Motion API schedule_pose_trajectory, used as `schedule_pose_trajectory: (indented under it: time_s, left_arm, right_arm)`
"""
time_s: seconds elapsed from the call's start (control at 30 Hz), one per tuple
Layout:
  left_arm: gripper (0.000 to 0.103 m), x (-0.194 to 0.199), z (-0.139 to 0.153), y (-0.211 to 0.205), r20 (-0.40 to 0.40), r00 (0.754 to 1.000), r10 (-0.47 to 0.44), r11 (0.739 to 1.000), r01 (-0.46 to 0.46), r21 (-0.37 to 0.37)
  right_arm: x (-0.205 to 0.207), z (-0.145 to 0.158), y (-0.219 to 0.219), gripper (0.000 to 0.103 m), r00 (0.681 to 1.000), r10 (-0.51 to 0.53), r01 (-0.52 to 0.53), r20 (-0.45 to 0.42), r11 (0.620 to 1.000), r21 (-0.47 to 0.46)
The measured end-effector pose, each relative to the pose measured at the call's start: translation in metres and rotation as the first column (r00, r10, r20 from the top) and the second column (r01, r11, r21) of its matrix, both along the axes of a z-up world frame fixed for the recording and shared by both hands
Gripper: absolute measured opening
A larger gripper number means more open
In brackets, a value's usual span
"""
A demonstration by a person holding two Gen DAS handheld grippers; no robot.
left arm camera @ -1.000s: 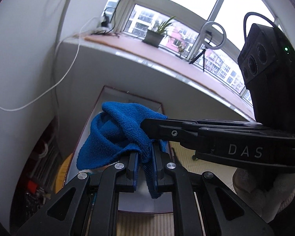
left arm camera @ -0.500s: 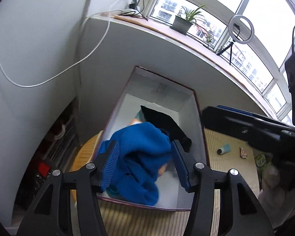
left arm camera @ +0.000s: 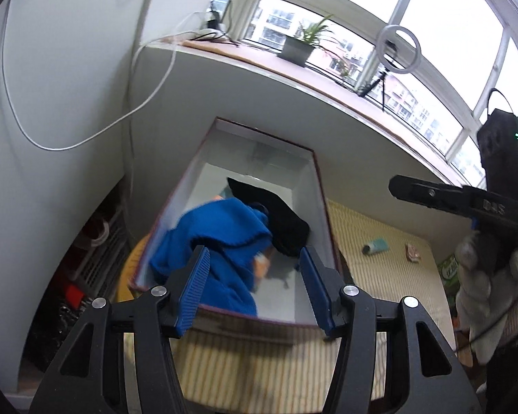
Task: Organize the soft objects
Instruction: 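Move both grippers back to the black knit glove on the bed, then close both grippers on the black knit glove's cuff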
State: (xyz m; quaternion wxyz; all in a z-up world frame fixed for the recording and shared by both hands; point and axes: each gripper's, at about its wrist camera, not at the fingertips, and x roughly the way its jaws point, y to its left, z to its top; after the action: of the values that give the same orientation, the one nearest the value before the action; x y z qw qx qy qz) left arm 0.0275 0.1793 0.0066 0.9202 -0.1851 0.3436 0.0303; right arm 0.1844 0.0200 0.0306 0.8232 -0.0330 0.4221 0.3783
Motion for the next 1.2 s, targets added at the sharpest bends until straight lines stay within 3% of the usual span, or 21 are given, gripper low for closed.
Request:
schedule_pose_trajectory:
  time_s: [0.5, 0.63, 0.9, 1.2]
  left_arm:
    - [0.053, -0.031, -0.016, -0.096, -0.029, 0.989, -0.147, 0.989, 0.147, -0.010]
    - [0.053, -0.031, -0.029, -0.119, -0.052, 0.983, -0.175, 0.983, 0.172, -0.056]
    - [0.053, -0.010, -0.062, -0.166, -0.119, 0.971, -0.209, 0.977, 0.212, 0.006]
    - [0.051, 0.023, -0.100, -0.178, -0.196, 0.965, -0.175, 0.981, 0.187, 0.046]
  right_arm:
    - [0.037, -0.069, -0.106, 0.062, 0.980, -0.114, 0.118, -0.162, 0.993, 0.014]
    - [0.040, -0.084, -0.110, 0.062, 0.977, -0.097, 0.103, -0.191, 0.994, 0.021]
    - [0.047, -0.122, -0.101, 0.062, 0.961, -0.057, 0.066, -0.272, 0.998, 0.023]
    - [0.050, -0.145, -0.081, 0.062, 0.949, -0.037, 0.039, -0.312, 0.999, 0.001]
